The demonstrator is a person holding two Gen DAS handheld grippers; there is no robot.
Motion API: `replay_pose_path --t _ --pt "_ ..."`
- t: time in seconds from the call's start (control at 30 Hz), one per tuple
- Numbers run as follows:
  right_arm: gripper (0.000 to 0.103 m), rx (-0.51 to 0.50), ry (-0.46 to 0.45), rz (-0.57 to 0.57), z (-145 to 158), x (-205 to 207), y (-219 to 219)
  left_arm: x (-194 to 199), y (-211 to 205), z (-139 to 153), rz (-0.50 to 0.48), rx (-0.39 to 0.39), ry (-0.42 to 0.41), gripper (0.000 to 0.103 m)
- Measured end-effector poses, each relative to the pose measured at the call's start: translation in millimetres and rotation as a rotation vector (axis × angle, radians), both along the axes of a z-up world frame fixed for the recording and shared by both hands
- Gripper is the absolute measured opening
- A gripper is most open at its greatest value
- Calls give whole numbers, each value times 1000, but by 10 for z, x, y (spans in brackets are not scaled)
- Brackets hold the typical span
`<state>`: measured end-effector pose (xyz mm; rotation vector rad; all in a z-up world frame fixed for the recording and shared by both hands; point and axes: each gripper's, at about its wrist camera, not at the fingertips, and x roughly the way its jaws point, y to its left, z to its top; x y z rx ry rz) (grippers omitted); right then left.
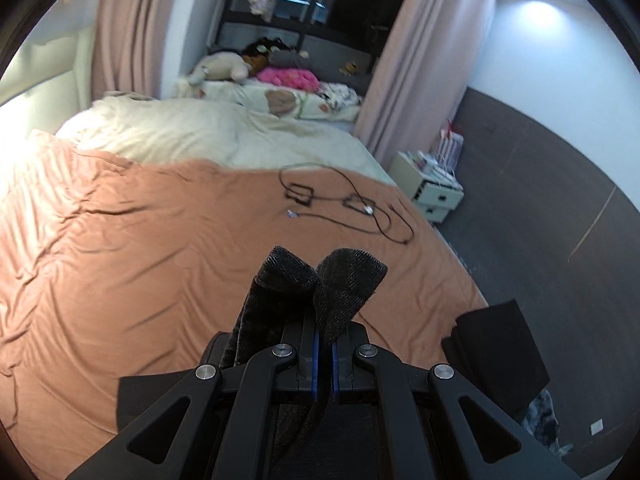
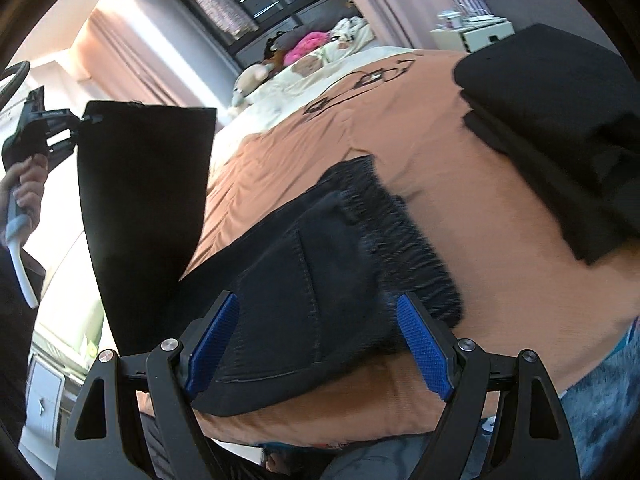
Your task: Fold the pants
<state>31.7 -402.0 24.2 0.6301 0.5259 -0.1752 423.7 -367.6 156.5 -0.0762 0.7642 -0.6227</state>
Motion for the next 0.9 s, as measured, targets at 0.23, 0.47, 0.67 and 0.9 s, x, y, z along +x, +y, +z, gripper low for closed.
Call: replay_pose_path --t 0.23,0.47,0.67,0.9 --pt "81 23 -7 -16 -19 -177 -230 -20 -588 -386 -64 35 60 4" --pt "81 37 -4 -31 -39 -307 -405 -296 -1004 -724 -156 58 98 4" --pt "81 62 1 -35 -73 -380 -458 -595 -1233 -1045 -236 69 158 4" --pt "81 76 -7 -26 -46 -414 -483 -1063 -1319 -1320 -338 66 211 4"
